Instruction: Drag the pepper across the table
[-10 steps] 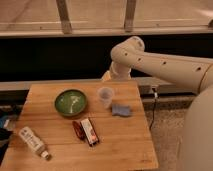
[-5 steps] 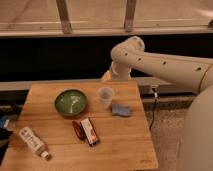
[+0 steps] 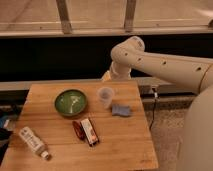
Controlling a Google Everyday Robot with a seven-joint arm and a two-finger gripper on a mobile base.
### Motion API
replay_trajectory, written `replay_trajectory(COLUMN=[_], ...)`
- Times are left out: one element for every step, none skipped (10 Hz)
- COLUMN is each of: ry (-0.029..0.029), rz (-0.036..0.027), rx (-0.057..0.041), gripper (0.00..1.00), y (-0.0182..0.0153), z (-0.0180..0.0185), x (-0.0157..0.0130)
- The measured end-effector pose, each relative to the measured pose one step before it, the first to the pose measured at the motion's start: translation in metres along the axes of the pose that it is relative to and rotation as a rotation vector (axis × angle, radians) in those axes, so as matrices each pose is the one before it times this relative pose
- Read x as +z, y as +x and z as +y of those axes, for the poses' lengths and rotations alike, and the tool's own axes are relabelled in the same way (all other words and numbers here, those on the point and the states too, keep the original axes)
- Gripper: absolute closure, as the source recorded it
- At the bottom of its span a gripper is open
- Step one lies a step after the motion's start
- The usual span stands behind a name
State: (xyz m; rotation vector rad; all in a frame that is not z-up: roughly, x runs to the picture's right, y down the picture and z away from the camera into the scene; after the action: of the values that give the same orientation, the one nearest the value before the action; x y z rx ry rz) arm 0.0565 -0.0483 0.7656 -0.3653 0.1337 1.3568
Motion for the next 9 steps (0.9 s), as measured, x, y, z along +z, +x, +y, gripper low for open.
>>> replay_trajectory(ry=[-0.00003, 0.00002, -0.00001, -0.00004, 0.00004, -0.00001, -0.00006, -0.00187, -0.0027], rz=[-0.00011, 0.00009, -0.00003, -0.00002, 0.00004, -0.00001, 0.00016, -0.00155, -0.00215], rx=[-0.00003, 0.00001, 0.00001, -0.00002, -0.00003, 0.00001, 0.00009, -0.00247, -0.01609], gripper=[0.2, 0.2, 0.2, 0.2, 0.2, 0.2, 0.2, 0.2, 0.2], y=[-0.00005, 0.00003, -0.00001, -0.00001, 0.0, -0.00001, 0.00019, 0.00048, 0.00146], z=[0.00003, -0.00001, 0.00001, 0.00001, 0.00001, 0.00001, -0.00006, 0.00007, 0.0012], x=[-0.00006, 0.00004, -0.00001, 0.00002, 0.00001, -0.00001, -0.00001, -0.00113, -0.00145])
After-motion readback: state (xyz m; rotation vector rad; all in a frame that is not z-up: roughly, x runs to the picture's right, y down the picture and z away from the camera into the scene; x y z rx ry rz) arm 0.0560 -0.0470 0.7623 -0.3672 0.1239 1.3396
